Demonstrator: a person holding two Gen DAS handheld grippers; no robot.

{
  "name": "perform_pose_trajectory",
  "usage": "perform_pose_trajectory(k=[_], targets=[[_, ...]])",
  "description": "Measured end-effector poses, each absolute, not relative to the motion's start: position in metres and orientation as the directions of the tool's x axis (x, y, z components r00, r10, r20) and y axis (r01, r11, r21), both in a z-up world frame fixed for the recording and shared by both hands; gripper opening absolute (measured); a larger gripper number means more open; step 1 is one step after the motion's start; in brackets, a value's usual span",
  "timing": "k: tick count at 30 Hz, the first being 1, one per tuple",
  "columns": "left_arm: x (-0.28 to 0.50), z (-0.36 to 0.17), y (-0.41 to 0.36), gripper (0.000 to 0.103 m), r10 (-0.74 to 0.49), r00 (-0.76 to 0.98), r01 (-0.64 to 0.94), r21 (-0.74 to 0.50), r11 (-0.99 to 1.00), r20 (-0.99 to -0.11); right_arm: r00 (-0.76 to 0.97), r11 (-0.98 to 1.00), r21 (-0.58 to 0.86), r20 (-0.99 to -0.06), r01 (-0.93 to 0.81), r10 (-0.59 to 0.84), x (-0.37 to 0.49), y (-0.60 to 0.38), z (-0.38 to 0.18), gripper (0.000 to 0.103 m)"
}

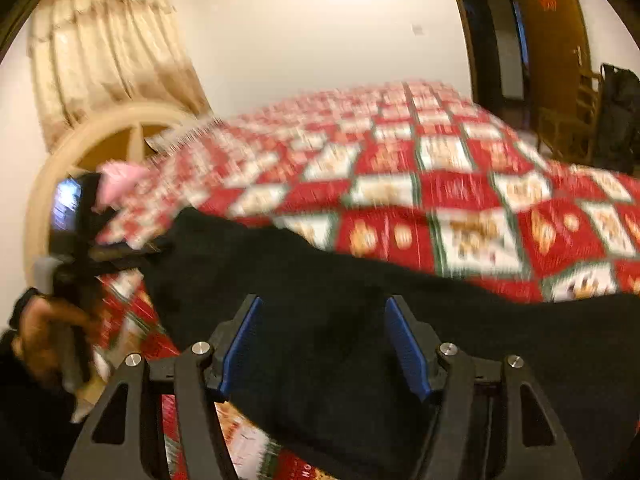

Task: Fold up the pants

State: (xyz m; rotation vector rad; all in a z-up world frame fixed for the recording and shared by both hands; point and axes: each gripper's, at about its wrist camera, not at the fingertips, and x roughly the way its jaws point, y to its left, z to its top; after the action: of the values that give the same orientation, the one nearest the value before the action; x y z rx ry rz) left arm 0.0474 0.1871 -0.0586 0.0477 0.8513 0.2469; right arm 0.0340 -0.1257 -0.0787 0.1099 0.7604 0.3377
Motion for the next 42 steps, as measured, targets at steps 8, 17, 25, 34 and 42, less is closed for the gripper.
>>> perform_pose_trajectory(k=[8, 17, 25, 34, 42], targets=[[0.044, -0.060, 0.201, 0.097, 0.280, 0.609, -0.236, 0.168, 0.957, -0.742, 0.617, 0.931, 0.224, -0.701, -0.287, 0.358, 0.036, -0.112, -0.104, 0.065], [0.030, -0.050, 0.252, 0.097, 0.273, 0.619, -0.388, 0.016, 0.922, -0.736, 0.816, 0.964, 0.158, -0.514, -0.213, 0.264, 0.008, -0.135, -0.059, 0.065], [0.012, -0.040, 0.303, 0.077, 0.305, 0.636, -0.531, -0.116, 0.839, -0.709, 0.805, 0.959, 0.147, -0.522, -0.240, 0.282, 0.005, -0.129, -0.063, 0.065], [0.035, -0.075, 0.259, 0.077, 0.057, 0.621, -0.419, -0.269, 0.868, -0.782, 0.795, 0.958, 0.154, -0.534, -0.242, 0.287, 0.005, -0.130, -0.066, 0.065], [0.050, -0.091, 0.257, 0.079, 0.094, 0.581, -0.485, -0.251, 0.838, -0.808, 0.788, 0.958, 0.163, -0.543, -0.238, 0.288, 0.006, -0.132, -0.068, 0.065]])
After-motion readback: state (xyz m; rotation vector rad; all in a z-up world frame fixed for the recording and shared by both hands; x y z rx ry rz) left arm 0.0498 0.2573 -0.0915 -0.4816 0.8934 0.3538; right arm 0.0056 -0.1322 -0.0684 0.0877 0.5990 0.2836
